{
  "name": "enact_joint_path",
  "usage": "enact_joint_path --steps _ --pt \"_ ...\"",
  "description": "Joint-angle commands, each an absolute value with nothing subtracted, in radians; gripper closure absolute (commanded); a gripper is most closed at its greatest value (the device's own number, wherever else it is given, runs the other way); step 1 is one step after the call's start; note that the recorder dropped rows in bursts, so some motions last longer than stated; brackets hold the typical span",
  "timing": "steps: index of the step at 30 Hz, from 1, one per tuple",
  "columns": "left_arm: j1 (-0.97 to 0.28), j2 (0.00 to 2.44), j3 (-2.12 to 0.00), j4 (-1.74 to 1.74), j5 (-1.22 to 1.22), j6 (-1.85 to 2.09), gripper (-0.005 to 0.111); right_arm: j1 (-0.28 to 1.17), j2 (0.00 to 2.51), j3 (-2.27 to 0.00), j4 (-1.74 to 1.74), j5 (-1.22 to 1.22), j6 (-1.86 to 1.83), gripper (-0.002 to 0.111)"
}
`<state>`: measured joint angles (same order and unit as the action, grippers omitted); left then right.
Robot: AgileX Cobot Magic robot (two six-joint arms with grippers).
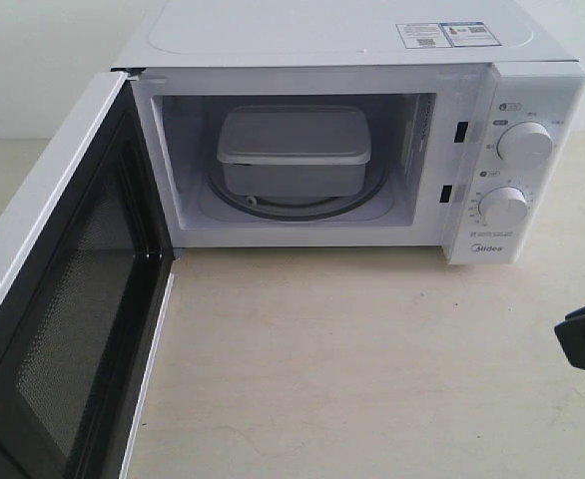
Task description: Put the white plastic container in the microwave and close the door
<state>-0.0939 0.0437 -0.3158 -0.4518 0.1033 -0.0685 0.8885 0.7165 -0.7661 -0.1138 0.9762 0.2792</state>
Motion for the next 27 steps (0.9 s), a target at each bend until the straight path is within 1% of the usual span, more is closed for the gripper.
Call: enact_joint_path --steps 1,2,3,4,5,9,11,14,21,27 --pt "-0.091 0.219 -0.509 -0.426 0.293 -0.075 0.102 0.889 0.709 -0.769 -0.120 0.970 0.278 0.108" --pt "-0.091 0.256 -0.546 -0.426 0.326 -0.075 0.102 0.889 0.709 -0.769 -0.120 0.970 0.278 0.108" --pt "-0.091 0.346 -0.646 -0.420 0.420 -0.070 0.102 0.889 0.709 -0.769 -0.120 0.976 0.278 0.108" --pt "-0.091 0.389 -0.688 -0.394 0.461 -0.058 0.102 0.889 0.709 -0.769 -0.120 0.976 0.278 0.108" --pt "-0.091 0.449 -0.774 -0.330 0.560 -0.047 0.102 0.889 0.709 -0.769 -0.118 0.975 0.278 0.108" --pt "-0.091 0.594 -0.968 -0.192 0.853 -0.053 0.102 0.889 0.709 -0.769 -0.118 0.975 0.278 0.108" --pt "-0.091 0.661 -1.050 -0.134 1.032 -0.053 0.102 0.889 0.709 -0.769 -0.118 0.975 0.278 0.108" --pt "-0.091 0.737 -1.117 -0.065 1.215 -0.053 0.102 0.889 0.709 -0.769 -0.118 0.968 0.278 0.108" --pt "-0.091 0.822 -1.135 -0.078 1.221 -0.053 0.102 0.889 0.709 -0.769 -0.118 0.953 0.278 0.108" --pt "-0.091 0.830 -1.100 -0.280 1.221 0.013 0.102 0.889 0.709 -0.769 -0.111 0.941 0.283 0.108"
